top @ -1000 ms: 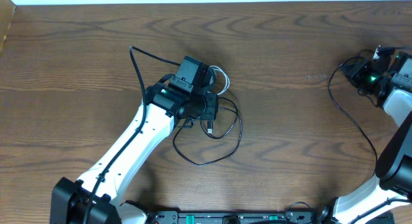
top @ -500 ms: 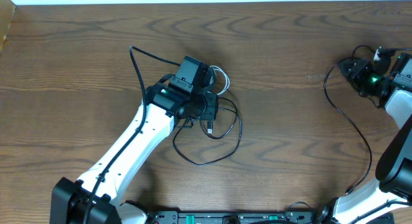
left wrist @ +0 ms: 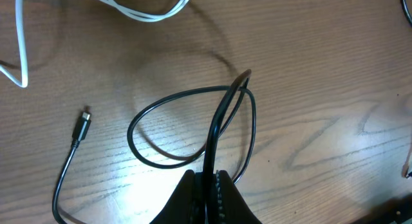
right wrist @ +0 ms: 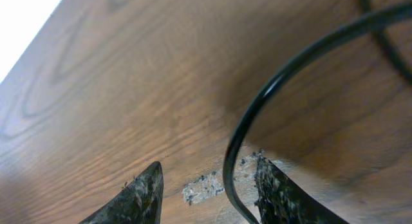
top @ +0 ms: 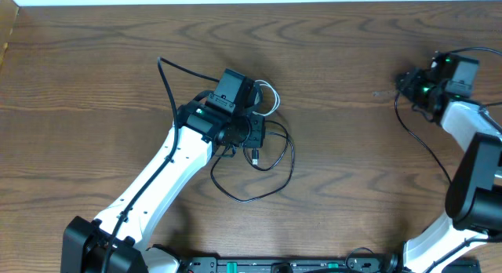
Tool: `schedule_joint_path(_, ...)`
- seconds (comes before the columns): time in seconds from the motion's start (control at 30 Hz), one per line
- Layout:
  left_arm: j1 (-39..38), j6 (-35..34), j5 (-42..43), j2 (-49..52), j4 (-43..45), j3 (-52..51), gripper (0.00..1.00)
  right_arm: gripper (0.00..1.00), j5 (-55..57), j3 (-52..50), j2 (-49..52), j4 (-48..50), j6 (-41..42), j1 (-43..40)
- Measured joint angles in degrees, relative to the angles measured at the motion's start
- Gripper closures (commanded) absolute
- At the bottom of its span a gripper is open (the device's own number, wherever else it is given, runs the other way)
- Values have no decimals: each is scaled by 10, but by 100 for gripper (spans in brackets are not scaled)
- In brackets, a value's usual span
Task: Untangle cables
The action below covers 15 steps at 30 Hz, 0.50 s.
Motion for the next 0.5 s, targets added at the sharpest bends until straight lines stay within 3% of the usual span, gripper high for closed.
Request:
schedule_joint_path(0.07,0,0,0,0,-2,0,93,60,22,0,13,1,2,10)
schedule_joint_path(0.17,0,-1,0,0,-2,0,93,99,43,0,31,4,2,20)
schedule_joint_path(0.37,0,-2,0,0,-2,0,93,99,39,0,36,22,7,21)
schedule_joint_path(0.5,0,-2,0,0,-2,0,93,99,-23,-1,21,76,10,6)
